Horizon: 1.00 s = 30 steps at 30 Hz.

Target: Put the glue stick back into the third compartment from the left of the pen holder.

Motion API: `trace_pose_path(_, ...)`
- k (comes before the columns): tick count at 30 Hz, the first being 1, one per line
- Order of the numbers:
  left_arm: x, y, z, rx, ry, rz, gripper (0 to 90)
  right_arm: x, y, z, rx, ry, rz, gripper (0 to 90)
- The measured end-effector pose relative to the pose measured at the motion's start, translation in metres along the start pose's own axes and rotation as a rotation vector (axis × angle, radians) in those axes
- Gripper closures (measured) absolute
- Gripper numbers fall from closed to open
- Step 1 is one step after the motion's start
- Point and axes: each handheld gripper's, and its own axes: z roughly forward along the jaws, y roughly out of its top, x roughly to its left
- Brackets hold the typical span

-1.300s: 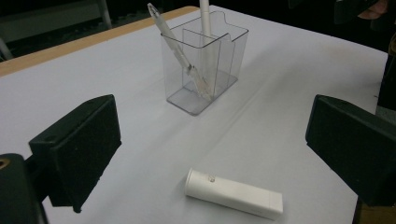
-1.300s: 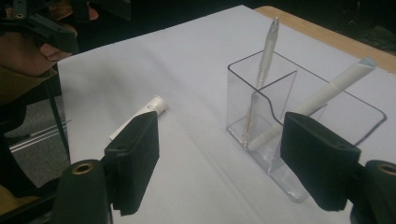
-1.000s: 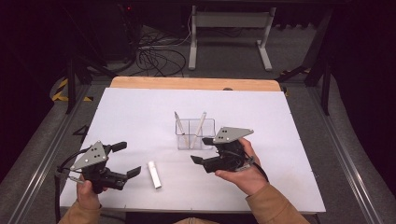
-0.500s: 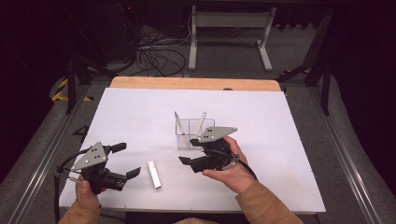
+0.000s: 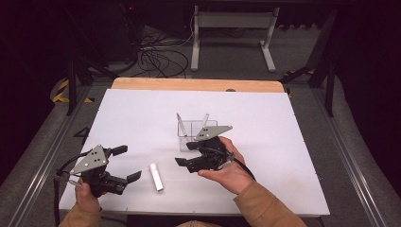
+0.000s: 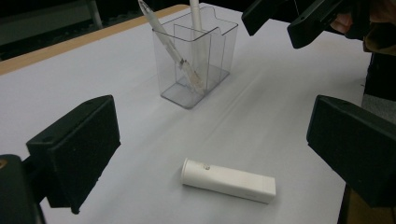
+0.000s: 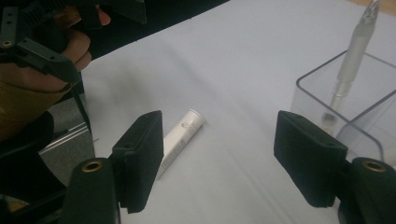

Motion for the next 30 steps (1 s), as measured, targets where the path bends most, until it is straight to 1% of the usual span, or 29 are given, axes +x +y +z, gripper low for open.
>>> trace_pose_path(2,0.0,0.0,-0.001,0.001,0.0,0.001,3.2,0.001,0.002,0.004,0.022,0.008,0.021,35.7)
trace_pose_path(5,-0.001,-0.001,-0.003,-0.003,0.004,-0.006,3.2,0.002,0.003,0.012,0.05,0.014,0.036,36.8)
trace_pose_path(6,-0.001,-0.001,-0.004,-0.004,0.005,-0.007,3.2,0.002,0.004,0.014,0.062,0.009,0.04,37.2)
trace_pose_path(8,-0.001,-0.002,-0.004,-0.003,0.01,-0.002,3.2,0.003,0.005,0.019,0.08,0.006,0.042,37.3)
trace_pose_path(11,-0.002,-0.002,-0.006,-0.003,0.011,-0.008,3.2,0.003,0.006,0.025,0.095,0.009,0.044,37.3)
trace_pose_path(14,-0.001,-0.003,-0.007,-0.002,0.012,-0.005,3.2,0.004,0.007,0.03,0.098,0.014,0.052,37.3)
trace_pose_path(17,-0.001,-0.003,-0.007,0.003,0.019,-0.001,3.5,0.004,0.008,0.036,0.114,0.017,0.052,37.3)
trace_pose_path(20,-0.001,-0.004,-0.007,0.003,0.016,-0.006,3.6,0.005,0.008,0.042,0.126,0.009,0.04,37.3)
trace_pose_path(22,0.0,-0.004,-0.008,0.001,0.016,-0.006,3.6,0.006,0.008,0.046,0.133,0.007,0.043,37.3)
trace_pose_path(24,0.001,-0.003,-0.009,-0.004,0.022,0.0,3.6,0.006,0.008,0.05,0.148,0.004,0.043,37.3)
trace_pose_path(27,0.002,-0.004,-0.009,-0.01,0.021,-0.011,3.6,0.007,0.008,0.056,0.17,-0.002,0.044,37.5)
trace_pose_path(30,0.003,-0.004,-0.01,-0.013,0.023,-0.01,3.6,0.009,0.008,0.062,0.199,-0.009,0.046,38.5)
